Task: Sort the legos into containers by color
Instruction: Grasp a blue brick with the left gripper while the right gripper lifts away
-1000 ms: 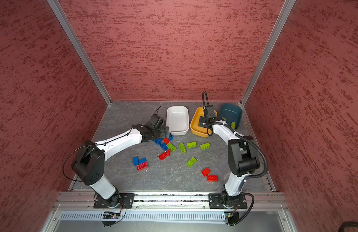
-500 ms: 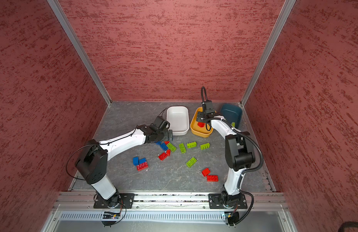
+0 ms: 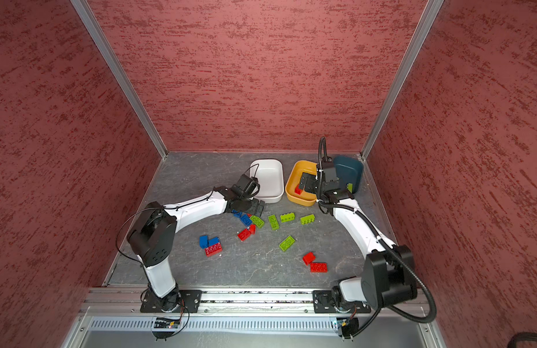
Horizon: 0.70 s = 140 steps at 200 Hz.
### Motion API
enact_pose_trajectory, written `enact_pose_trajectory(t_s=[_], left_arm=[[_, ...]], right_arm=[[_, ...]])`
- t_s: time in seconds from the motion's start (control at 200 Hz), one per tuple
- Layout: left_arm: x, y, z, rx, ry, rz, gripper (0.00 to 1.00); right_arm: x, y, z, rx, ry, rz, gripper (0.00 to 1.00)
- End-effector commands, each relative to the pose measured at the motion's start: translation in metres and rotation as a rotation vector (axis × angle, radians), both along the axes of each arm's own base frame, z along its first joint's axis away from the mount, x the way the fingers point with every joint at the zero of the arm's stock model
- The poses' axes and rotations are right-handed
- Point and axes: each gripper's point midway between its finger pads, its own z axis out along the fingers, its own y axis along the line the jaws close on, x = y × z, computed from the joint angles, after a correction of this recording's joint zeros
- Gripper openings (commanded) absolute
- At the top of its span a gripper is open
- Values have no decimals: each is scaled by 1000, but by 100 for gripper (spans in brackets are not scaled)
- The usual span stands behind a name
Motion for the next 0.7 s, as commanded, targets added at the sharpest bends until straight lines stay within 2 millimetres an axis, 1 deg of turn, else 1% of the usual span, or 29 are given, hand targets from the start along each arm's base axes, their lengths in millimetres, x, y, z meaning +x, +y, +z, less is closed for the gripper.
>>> enact_pose_trajectory(t_s=[0.0, 0.045, 0.15, 0.336, 0.526, 0.621, 0.696], left_arm=[[15, -9, 3, 3, -66, -101, 94], [18, -12, 4, -8, -74, -119, 92], [23, -16, -1, -17, -72, -153, 89], [31, -15, -13, -6, -74, -150, 80], [42, -15, -21, 17, -105, -135, 77], [43, -17, -26, 28, -100, -138, 67], [40, -19, -30, 24, -90, -149, 59]], right_arm=[[0, -10, 18, 57, -102, -85, 99], [-2, -12, 20, 65, -124, -95, 99], [-3, -13, 25, 73, -143, -105, 99], [-2, -15, 24, 60, -130, -115, 99], [-1, -16, 24, 57, -128, -116, 99], [-2, -15, 24, 62, -126, -116, 99], [-3, -16, 24, 61, -123, -119, 99]])
